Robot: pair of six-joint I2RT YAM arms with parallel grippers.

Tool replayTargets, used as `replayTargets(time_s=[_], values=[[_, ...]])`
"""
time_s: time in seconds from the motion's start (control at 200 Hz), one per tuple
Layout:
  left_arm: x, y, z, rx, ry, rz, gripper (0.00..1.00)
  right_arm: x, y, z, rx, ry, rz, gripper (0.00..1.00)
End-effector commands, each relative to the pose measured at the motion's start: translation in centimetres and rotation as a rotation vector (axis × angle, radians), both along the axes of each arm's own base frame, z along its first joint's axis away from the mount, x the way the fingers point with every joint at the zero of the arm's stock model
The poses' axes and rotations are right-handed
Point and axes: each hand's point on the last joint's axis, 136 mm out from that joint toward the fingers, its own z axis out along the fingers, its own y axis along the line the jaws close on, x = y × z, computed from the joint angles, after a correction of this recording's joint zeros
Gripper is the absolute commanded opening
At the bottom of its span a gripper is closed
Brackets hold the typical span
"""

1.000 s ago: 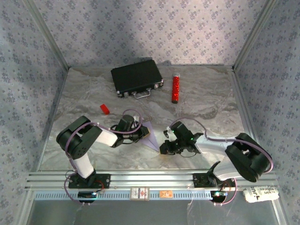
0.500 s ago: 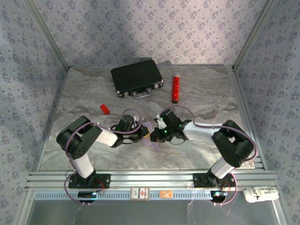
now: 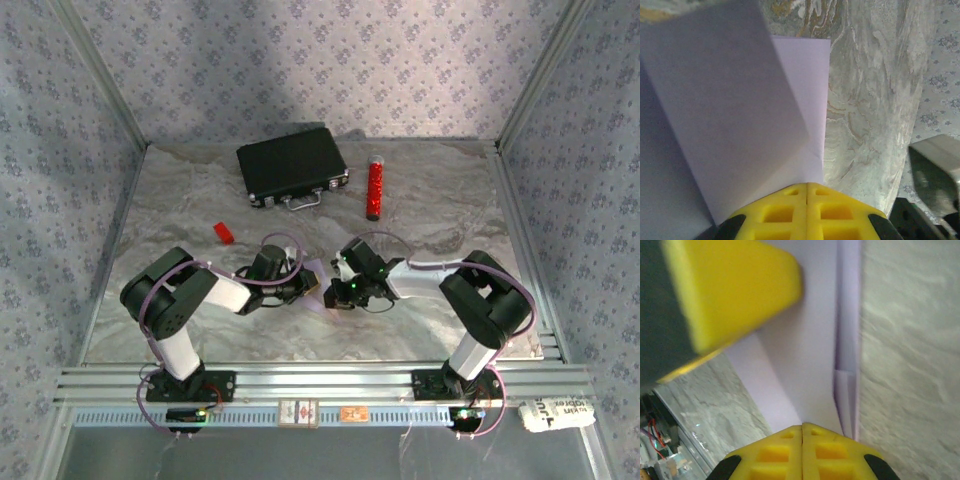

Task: Fold a paper plane with a square sheet of paper (pick it up from the middle)
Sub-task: Fourth fold the wing at the center of the table.

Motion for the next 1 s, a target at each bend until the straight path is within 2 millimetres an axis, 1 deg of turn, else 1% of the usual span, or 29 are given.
replayTargets(time_s=[0.0, 0.075, 0.16, 0.23, 0.315, 0.415, 0.575, 0.66, 0.815, 0.899, 0.994], values=[[-1.1, 1.9, -2.9, 0.105, 0.069, 0.014, 0.04, -1.2, -1.2, -1.8, -0.029, 0.049, -0.02, 0.07], [-1.0, 1.9, -2.8, 0.103, 0.065, 0.011, 0.04, -1.6, -1.5, -2.3, -0.027, 0.066, -0.029, 0.05], [-0.8, 1.5, -2.1, 0.087, 0.051, 0.003, 0.05, -1.9, -1.8, -2.9, -0.036, 0.079, -0.039, 0.04], [-0.6, 1.2, -1.1, 0.069, 0.031, -0.006, 0.06, -2.0, -2.0, -3.1, -0.041, 0.085, -0.048, 0.02], [-0.3, 0.7, 0.6, 0.053, -0.007, -0.027, 0.09, -2.0, -2.2, -3.4, -0.052, 0.088, -0.053, 0.01], [-0.2, 0.5, 2.3, 0.059, -0.044, -0.048, 0.09, -2.0, -2.4, -3.5, -0.058, 0.089, -0.059, 0.0], [-1.2, 0.2, 3.4, 0.074, -0.057, -0.083, 0.06, -1.7, -2.3, -3.5, -0.056, 0.089, -0.068, 0.0], [-1.9, -0.1, 3.1, 0.082, -0.043, -0.105, 0.04, -1.6, -2.2, -3.4, -0.052, 0.086, -0.07, 0.0], [-3.2, -1.0, 1.4, 0.097, -0.003, -0.148, 0.04, -1.7, -2.3, -3.5, -0.052, 0.09, -0.07, 0.0], [-3.3, -1.4, 0.4, 0.1, 0.022, -0.154, 0.04, -1.7, -2.3, -3.5, -0.052, 0.092, -0.071, 0.0], [-3.2, -1.0, -1.0, 0.132, 0.047, -0.133, 0.04, -1.9, -2.4, -3.6, -0.053, 0.094, -0.07, 0.0]])
